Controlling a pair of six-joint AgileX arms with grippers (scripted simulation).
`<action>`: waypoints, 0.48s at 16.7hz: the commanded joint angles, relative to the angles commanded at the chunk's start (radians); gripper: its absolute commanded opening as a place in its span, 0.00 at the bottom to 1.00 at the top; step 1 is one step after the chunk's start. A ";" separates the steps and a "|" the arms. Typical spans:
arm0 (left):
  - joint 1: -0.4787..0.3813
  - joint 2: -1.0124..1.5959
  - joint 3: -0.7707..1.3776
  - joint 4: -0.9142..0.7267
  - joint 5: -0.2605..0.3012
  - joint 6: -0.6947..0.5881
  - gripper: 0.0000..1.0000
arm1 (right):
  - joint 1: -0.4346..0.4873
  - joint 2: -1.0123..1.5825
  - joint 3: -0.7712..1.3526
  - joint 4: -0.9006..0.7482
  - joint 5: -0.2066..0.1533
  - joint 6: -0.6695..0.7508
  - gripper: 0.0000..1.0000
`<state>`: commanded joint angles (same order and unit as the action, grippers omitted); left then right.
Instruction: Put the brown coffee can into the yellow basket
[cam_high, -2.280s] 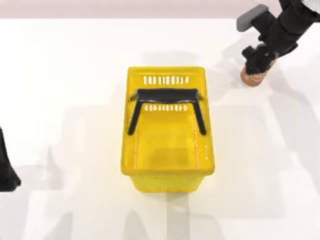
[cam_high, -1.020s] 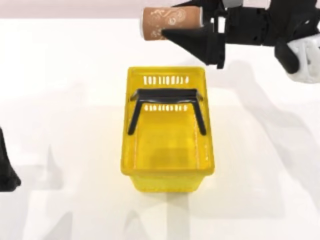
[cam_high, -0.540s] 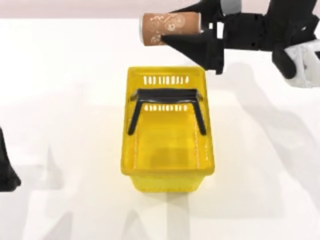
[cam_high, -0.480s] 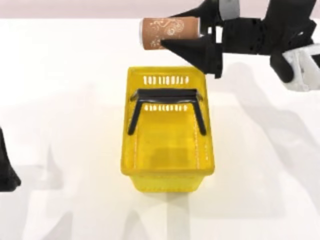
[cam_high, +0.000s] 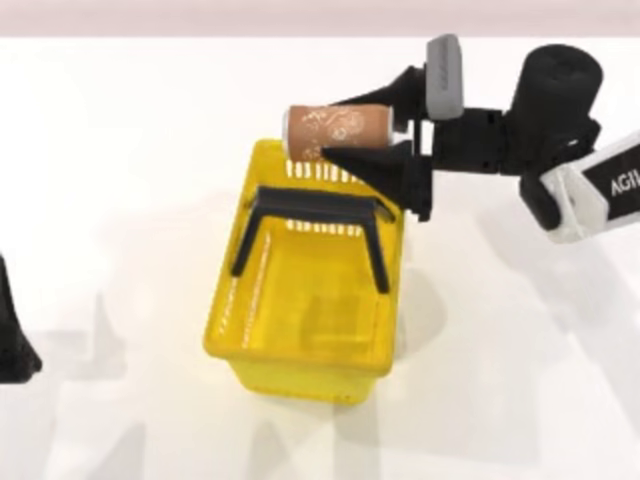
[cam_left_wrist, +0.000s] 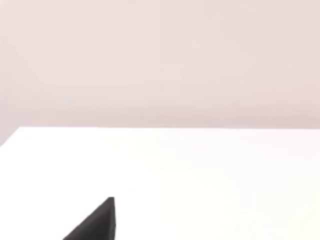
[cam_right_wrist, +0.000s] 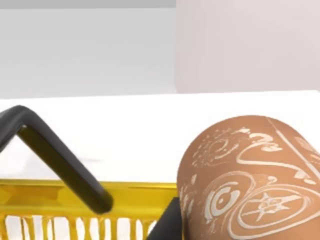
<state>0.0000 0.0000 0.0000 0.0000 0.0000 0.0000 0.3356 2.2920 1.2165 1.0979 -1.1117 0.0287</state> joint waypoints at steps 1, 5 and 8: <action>0.000 0.000 0.000 0.000 0.000 0.000 1.00 | 0.000 0.000 0.000 0.000 0.000 0.000 0.00; 0.000 0.000 0.000 0.000 0.000 0.000 1.00 | 0.000 0.000 0.000 0.000 0.000 0.000 0.15; 0.000 0.000 0.000 0.000 0.000 0.000 1.00 | 0.000 0.000 0.000 0.000 0.000 0.000 0.38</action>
<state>0.0000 0.0000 0.0000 0.0000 0.0000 0.0000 0.3356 2.2921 1.2164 1.0981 -1.1117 0.0287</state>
